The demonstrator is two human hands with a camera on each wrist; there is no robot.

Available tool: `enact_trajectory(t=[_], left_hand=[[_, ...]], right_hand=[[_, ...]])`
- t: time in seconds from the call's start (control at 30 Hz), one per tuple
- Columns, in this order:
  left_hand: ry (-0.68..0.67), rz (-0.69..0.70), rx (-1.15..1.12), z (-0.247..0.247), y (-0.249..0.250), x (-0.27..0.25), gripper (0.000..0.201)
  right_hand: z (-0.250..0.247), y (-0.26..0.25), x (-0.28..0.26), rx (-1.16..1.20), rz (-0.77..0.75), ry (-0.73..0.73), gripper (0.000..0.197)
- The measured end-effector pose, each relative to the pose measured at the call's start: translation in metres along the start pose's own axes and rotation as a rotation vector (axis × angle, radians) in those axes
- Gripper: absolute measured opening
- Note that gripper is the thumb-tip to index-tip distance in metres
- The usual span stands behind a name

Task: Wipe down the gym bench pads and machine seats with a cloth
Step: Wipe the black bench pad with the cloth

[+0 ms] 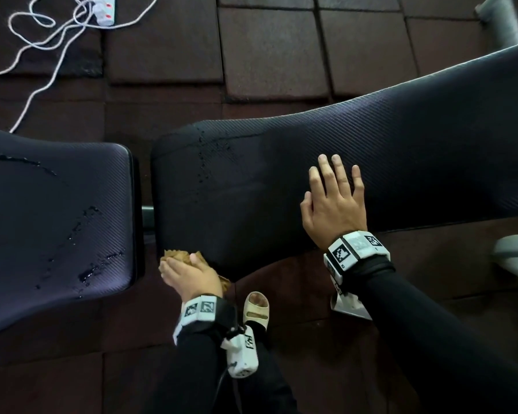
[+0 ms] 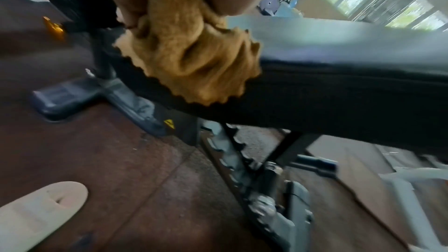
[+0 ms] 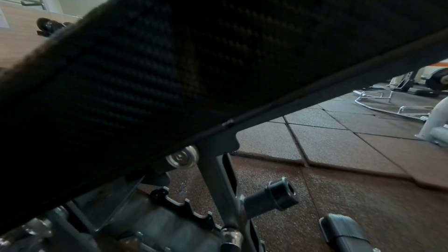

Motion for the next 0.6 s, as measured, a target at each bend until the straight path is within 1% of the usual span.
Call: enact_trajectory(t=[0.03, 0.07, 0.17, 0.2, 0.27, 0.4, 0.5, 0.6], left_hand=[[-0.006, 0.029, 0.008, 0.004, 0.011, -0.014, 0.055], [-0.019, 0.086, 0.017, 0.01, 0.025, -0.03, 0.055], [-0.144, 0.306, 0.047, 0.041, 0.076, -0.08, 0.061], [-0.188, 0.36, 0.063, 0.05, 0.09, -0.09, 0.064], [-0.224, 0.417, 0.099, 0.06, 0.11, -0.093, 0.066], [-0.217, 0.449, 0.15, 0.054, 0.119, -0.059, 0.063], [-0.212, 0.374, 0.14, 0.041, 0.102, -0.026, 0.061], [-0.223, 0.314, 0.162, 0.038, 0.091, -0.013, 0.06]], right_hand=[[0.0, 0.0, 0.0, -0.002, 0.002, 0.0, 0.045], [-0.001, 0.0, 0.0, -0.004, 0.003, 0.002, 0.045], [-0.002, 0.001, 0.0, -0.008, 0.004, 0.014, 0.045], [-0.002, 0.001, 0.0, -0.011, 0.003, 0.016, 0.045], [-0.002, 0.0, 0.0, -0.013, -0.001, 0.016, 0.046], [-0.001, 0.0, 0.0, -0.014, 0.0, 0.018, 0.045], [-0.001, 0.0, 0.0, -0.008, 0.002, 0.02, 0.045], [0.0, 0.0, 0.0, -0.005, 0.001, 0.008, 0.045]])
Point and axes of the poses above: each hand's wrist, its own x-axis towards the middle knuckle, its own z-axis out of the palm, y = z × x, the point moved 8 cm from there along x, towards the middle knuckle, and after that the axes turned 4 degrees about -y, right-handed, at the moved point
